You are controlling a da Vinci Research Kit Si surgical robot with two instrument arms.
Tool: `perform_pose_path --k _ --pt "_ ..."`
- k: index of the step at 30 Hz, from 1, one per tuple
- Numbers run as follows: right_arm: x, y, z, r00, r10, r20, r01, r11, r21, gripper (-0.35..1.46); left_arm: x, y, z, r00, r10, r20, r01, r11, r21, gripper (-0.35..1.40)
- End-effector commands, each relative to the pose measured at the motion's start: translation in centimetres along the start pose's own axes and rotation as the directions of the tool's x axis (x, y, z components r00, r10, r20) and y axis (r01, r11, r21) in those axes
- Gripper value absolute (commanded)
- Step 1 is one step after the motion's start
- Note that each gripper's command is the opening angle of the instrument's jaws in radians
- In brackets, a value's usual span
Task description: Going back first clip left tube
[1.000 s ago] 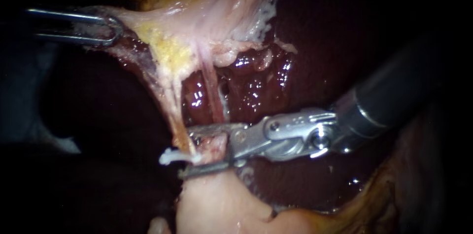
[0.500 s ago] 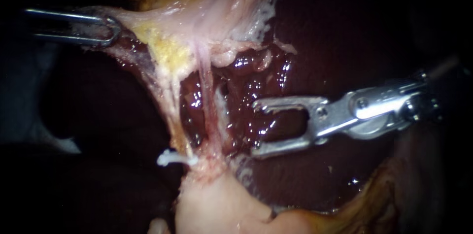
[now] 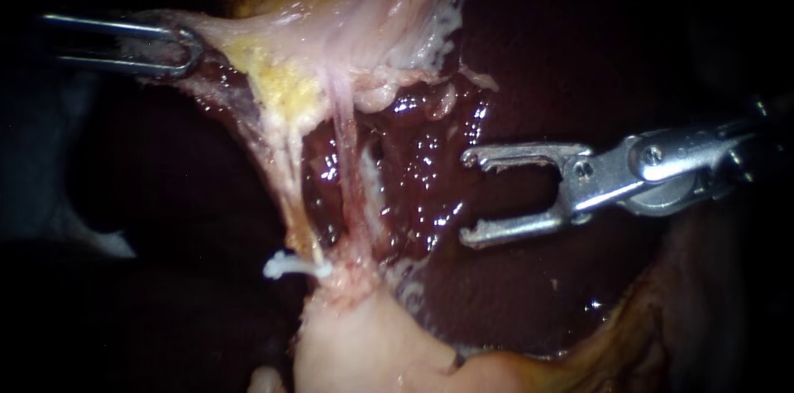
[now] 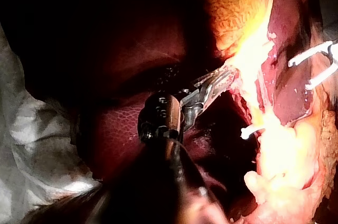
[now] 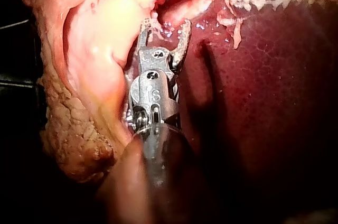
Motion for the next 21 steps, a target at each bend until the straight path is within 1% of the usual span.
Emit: perform_pose_path --k 1,5,11,12,16,21 --pt "0.00 0.00 -0.01 1.000 0.000 0.000 0.000 1.000 0.001 0.50 -0.03 -0.02 0.06 1.0000 0.001 -0.003 -0.001 1.000 0.005 -0.35" --pt "-0.01 0.00 -0.03 1.000 -0.001 0.000 0.001 1.000 0.002 0.50 -0.07 -0.07 0.21 0.9999 0.005 -0.010 -0.005 1.000 0.014 -0.35" --pt "-0.01 0.00 -0.05 1.000 -0.001 0.000 0.001 1.000 0.003 0.50 -0.14 -0.15 0.49 0.9999 0.012 -0.011 -0.012 1.000 0.006 -0.35" --pt "-0.01 0.00 -0.05 1.000 -0.001 0.000 0.001 1.000 0.003 0.50 -0.16 -0.16 0.54 0.9999 0.013 -0.008 -0.013 1.000 0.004 -0.35" --pt "-0.01 -0.01 -0.06 1.000 -0.001 -0.001 0.001 1.000 0.004 0.50 -0.20 -0.19 0.63 0.9999 0.017 -0.001 -0.017 1.000 0.004 -0.35" --pt "-0.01 -0.01 -0.06 1.000 0.000 -0.001 0.000 1.000 0.004 0.50 -0.21 -0.20 0.64 0.9999 0.017 -0.002 -0.017 1.000 0.004 -0.35"
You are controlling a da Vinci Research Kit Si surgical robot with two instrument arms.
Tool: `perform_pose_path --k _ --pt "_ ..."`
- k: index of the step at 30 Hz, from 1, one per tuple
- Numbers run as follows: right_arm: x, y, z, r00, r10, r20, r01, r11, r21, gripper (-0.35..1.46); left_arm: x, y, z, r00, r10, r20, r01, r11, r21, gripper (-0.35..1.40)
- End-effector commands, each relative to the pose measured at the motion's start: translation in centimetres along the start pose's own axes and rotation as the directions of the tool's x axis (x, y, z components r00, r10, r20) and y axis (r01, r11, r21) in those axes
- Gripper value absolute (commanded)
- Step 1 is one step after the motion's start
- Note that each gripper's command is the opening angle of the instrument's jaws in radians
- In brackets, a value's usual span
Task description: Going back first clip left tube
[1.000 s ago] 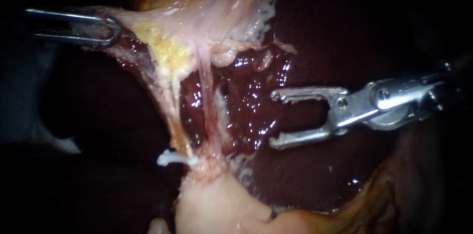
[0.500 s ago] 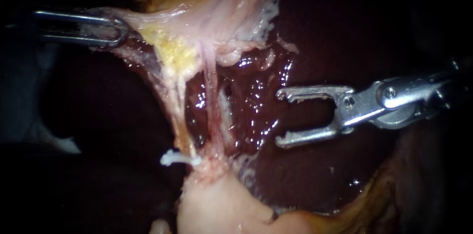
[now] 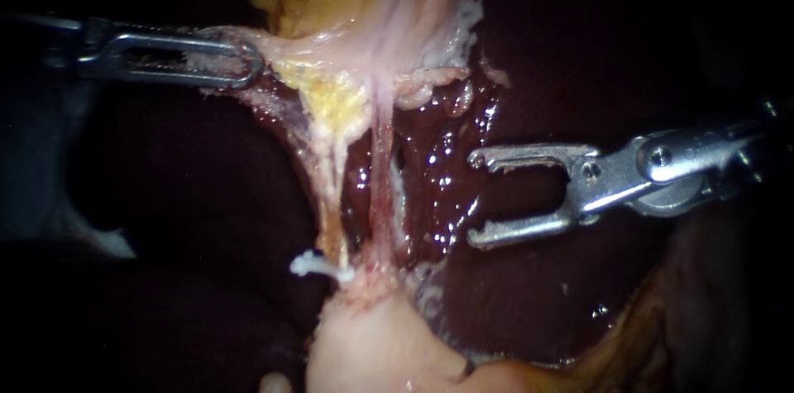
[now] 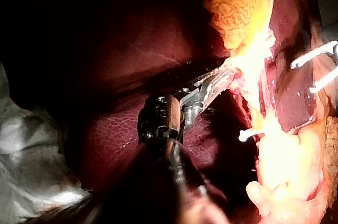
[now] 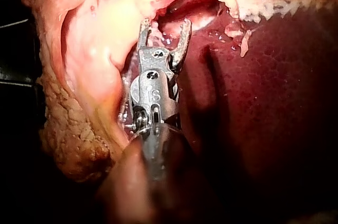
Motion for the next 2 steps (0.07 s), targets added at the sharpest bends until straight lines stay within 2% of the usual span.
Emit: perform_pose_path --k 1,2 --pt "0.00 0.00 0.00 1.000 0.000 0.000 0.000 1.000 0.000 0.50 0.00 0.00 0.00 1.0000 0.000 0.001 0.000 1.000 0.001 -0.35" --pt "0.00 0.00 0.00 1.000 0.000 0.001 0.000 1.000 -0.003 0.50 0.00 0.00 0.00 1.0000 0.000 0.001 0.000 1.000 0.001 -0.35"
